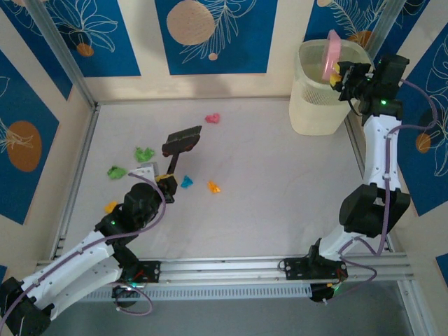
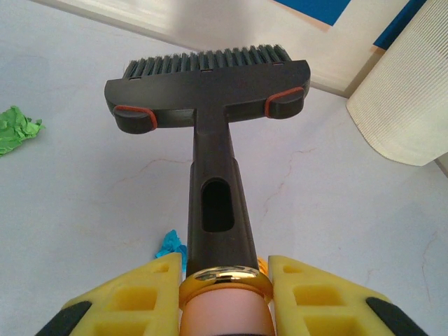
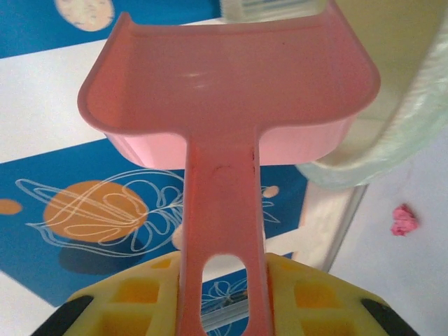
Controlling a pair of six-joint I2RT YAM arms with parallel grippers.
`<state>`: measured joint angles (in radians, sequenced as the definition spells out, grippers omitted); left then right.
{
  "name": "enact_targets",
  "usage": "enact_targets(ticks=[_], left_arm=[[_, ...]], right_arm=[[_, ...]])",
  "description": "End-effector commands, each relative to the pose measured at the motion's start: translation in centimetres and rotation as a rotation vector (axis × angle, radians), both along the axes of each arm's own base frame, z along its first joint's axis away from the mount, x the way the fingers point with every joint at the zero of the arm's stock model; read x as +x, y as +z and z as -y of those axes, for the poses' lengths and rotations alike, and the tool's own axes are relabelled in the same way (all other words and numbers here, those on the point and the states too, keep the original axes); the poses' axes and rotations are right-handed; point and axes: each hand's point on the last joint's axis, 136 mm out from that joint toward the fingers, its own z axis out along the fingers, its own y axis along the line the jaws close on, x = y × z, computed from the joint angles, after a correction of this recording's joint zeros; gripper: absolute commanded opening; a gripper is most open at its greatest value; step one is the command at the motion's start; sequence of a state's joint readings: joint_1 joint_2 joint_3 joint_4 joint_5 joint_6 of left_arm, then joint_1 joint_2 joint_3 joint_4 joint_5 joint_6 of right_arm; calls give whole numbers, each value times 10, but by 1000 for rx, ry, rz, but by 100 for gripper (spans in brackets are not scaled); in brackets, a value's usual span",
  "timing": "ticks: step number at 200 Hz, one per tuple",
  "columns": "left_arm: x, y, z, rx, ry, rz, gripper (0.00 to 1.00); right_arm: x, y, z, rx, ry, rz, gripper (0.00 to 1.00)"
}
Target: Sweep away the paper scraps from the table
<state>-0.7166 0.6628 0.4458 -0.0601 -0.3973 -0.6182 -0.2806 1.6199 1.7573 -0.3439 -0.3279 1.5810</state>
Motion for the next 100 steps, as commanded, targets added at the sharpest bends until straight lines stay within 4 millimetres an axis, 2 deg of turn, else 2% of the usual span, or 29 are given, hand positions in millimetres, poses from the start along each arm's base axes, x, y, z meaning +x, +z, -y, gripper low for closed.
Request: enact_targets(ticks=[1, 30, 45, 63, 73, 86, 100], left_arm=[[1, 29, 3, -38, -12, 82, 0], [1, 29, 1, -37, -6, 82, 0], [1, 29, 1, -38, -6, 82, 0], [1, 30, 0, -37, -3, 83, 0], [1, 30, -1, -36, 1, 81, 0], [0, 29, -3, -34, 14, 78, 0], [0, 28, -7, -33, 30, 76, 0]], right_arm=[[-8, 32, -8, -30, 5, 103, 0], [-24, 54, -30, -191, 48, 193, 0], [-41, 67, -57, -313, 118, 259, 0], [-65, 75, -100, -499, 232, 357, 0], [-80, 75, -128, -620, 293, 409, 0], [-100, 64, -161, -777, 366, 465, 0], [-117, 40, -189, -906, 453, 507, 0]])
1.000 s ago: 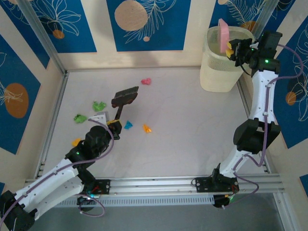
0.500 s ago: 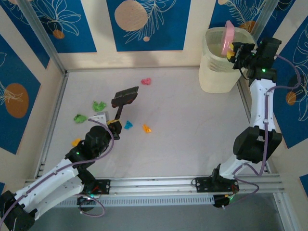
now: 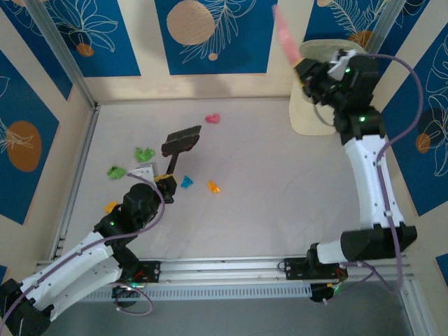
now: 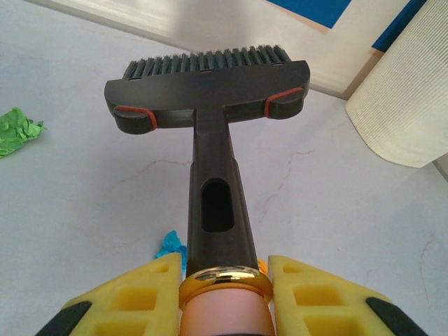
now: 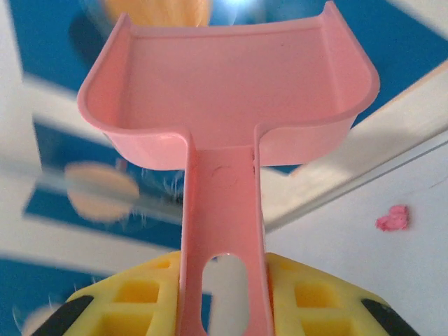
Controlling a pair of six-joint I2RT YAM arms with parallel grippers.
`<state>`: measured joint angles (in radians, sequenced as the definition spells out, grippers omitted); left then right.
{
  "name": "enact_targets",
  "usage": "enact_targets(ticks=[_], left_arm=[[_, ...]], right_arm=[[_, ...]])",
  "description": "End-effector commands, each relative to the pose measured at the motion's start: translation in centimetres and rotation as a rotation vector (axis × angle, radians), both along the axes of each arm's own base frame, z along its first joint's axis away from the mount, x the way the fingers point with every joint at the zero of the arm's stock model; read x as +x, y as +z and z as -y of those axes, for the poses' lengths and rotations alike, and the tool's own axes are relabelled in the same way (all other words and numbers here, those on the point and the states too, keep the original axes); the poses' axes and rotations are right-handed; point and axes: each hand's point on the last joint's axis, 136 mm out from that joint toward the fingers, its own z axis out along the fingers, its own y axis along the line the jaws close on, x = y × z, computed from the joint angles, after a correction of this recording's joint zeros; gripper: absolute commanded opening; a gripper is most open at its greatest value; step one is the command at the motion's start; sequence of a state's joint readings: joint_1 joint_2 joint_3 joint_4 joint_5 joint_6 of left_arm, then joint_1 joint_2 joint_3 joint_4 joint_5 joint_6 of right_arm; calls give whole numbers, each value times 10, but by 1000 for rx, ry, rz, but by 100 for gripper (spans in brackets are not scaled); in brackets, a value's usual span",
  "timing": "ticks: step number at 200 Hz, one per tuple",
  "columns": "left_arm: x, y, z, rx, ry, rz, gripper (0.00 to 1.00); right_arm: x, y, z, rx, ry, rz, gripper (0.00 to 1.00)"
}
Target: Sweep away the paper scraps from the table
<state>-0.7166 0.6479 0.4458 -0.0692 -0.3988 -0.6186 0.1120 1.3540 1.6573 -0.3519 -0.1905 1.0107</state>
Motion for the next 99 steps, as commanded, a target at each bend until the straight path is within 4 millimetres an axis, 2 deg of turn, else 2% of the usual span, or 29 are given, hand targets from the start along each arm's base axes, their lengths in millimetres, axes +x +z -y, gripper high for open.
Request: enact_targets(ticks=[1, 15, 19, 57, 74, 86, 99], left_arm=[[1, 26, -6, -29, 30, 72, 0], [1, 27, -11, -28, 53, 72, 0], [0, 26, -13, -27, 63, 71, 0], [-3, 23, -34, -36, 158, 73, 0], [-6, 24, -43, -46, 192, 87, 0], [-8, 25, -49, -47, 217, 94, 0], [-10, 26, -54, -54, 236, 101, 0]], right_arm=[[-29, -26, -31, -349, 80, 157, 0], [-41, -55, -50, -468, 152, 191, 0], [-42, -69, -53, -499, 163, 179, 0], [-47, -171, -63, -698, 195, 73, 0], [-58, -208, -80, -811, 233, 110, 0], [-60, -231, -84, -871, 242, 82, 0], [-57, -249, -84, -864, 236, 24, 0]])
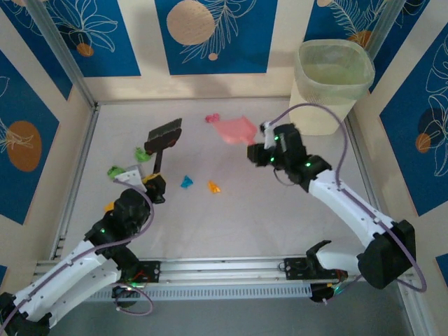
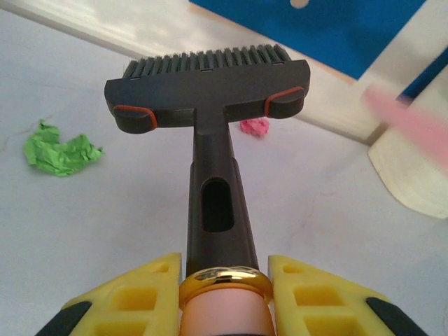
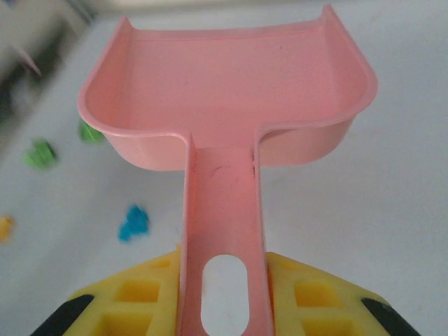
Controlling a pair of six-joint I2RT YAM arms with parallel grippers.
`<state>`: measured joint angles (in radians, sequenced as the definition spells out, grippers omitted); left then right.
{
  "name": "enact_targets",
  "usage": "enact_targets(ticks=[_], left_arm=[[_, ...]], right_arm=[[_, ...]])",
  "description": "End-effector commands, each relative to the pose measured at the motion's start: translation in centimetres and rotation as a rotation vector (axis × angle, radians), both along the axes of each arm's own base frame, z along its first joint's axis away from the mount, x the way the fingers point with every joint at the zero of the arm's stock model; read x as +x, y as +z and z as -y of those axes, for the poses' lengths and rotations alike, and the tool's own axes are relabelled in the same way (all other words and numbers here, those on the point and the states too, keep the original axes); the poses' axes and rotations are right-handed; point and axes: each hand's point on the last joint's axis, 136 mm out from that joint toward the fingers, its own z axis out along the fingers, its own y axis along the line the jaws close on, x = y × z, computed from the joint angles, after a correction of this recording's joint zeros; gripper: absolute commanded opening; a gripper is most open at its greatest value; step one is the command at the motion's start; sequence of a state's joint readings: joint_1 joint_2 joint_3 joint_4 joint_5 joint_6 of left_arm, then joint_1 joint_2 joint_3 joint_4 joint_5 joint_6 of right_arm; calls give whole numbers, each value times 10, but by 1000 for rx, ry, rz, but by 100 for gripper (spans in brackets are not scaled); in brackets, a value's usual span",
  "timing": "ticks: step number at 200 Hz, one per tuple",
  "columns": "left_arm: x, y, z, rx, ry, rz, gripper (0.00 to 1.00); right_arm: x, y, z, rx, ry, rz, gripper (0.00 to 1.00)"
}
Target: Sweep away the paper scraps from the table
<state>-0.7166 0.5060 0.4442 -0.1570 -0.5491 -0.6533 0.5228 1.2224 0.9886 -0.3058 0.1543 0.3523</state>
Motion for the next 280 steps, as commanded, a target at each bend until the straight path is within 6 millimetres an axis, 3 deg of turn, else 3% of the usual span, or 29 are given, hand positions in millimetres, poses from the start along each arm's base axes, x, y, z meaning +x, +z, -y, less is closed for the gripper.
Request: enact_targets(ticks=[1, 42, 56, 76, 134, 181, 217, 227, 265, 280], left_arm=[[-2, 8, -17, -25, 83, 38, 0], [0, 8, -18, -1, 94, 43, 0], [1, 9, -16, 8, 88, 41, 0], [4, 6, -12, 11, 80, 21, 0], [33, 9, 32, 39, 8, -114, 0], [86, 26, 70, 105, -8, -167, 0], [144, 20, 107, 147, -103, -332, 0], [157, 14, 113, 161, -125, -384, 0], [209, 25, 119, 277, -103, -418, 0], [229, 19, 123, 323, -106, -459, 0]], right_arm=[[17, 0, 3, -75, -42, 107, 0], [19, -72, -3, -132, -89, 55, 0], [15, -88, -9, -155, -83, 55, 0], [12, -98, -22, -183, -51, 93, 0], [14, -129, -24, -250, -59, 77, 0], [15, -139, -23, -229, -79, 40, 0], [20, -143, -12, -198, -128, 7, 0], [21, -143, -13, -186, -125, -1, 0], [20, -143, -20, -166, -110, -12, 0], [20, -144, -21, -165, -105, -15, 0]])
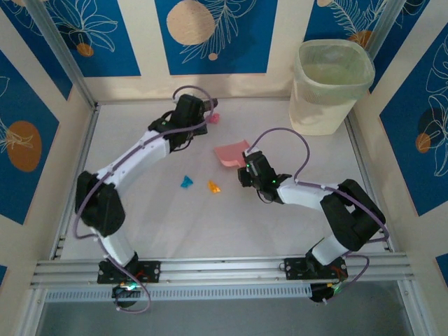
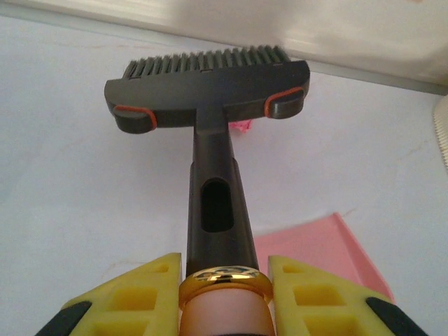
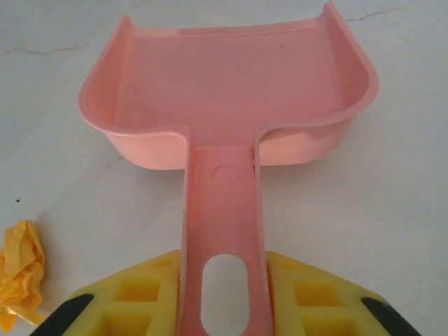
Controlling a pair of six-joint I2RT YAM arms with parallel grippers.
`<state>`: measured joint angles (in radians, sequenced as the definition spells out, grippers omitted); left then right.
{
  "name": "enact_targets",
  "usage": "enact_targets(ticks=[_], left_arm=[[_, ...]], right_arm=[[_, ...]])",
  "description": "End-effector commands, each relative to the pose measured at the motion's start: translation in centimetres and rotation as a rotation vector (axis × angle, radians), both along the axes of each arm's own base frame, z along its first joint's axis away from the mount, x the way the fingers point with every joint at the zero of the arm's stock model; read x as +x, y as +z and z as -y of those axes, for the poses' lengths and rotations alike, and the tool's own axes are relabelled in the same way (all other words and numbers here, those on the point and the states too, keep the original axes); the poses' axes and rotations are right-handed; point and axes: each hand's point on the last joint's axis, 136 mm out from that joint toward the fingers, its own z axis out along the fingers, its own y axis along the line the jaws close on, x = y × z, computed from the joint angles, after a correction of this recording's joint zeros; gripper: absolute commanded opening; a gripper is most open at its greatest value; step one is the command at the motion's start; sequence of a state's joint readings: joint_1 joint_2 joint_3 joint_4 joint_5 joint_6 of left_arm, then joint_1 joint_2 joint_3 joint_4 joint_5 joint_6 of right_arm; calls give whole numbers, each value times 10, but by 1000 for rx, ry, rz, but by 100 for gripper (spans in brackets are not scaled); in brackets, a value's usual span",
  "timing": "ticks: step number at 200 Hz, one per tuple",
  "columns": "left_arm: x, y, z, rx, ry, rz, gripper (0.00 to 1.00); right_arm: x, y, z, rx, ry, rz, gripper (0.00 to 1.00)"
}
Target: Sweep away the paper scraps from the table
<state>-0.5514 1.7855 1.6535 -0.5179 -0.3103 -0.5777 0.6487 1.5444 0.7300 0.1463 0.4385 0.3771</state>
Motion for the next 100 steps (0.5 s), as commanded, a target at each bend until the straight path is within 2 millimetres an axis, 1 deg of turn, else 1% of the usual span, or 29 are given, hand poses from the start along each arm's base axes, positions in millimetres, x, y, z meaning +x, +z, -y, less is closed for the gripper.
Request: enact_targets(ticks=[1, 13, 16, 22, 36, 50, 76, 100], left_arm=[[20, -1, -1, 96, -38, -60, 0], [32, -5, 3, 130, -46, -79, 0], [34, -9, 4, 140, -47, -92, 0], [40, -11, 6, 145, -51, -100, 0], [48, -18, 12, 150, -67, -116, 0], [54, -25, 14, 158, -67, -131, 0], [58, -37, 23, 147, -98, -161, 0], [56, -42, 30, 134, -131, -184, 0]], right_arm=[[2, 2, -9, 40, 5, 3, 0], [2, 2, -10, 41, 8, 2, 0], [2, 1, -10, 40, 10, 1, 0], [2, 2, -11, 37, 11, 1, 0], [4, 3, -10, 26, 12, 6, 0], [4, 2, -11, 26, 13, 8, 0], [4, -1, -15, 35, 30, -5, 0], [4, -4, -19, 37, 42, -18, 0]])
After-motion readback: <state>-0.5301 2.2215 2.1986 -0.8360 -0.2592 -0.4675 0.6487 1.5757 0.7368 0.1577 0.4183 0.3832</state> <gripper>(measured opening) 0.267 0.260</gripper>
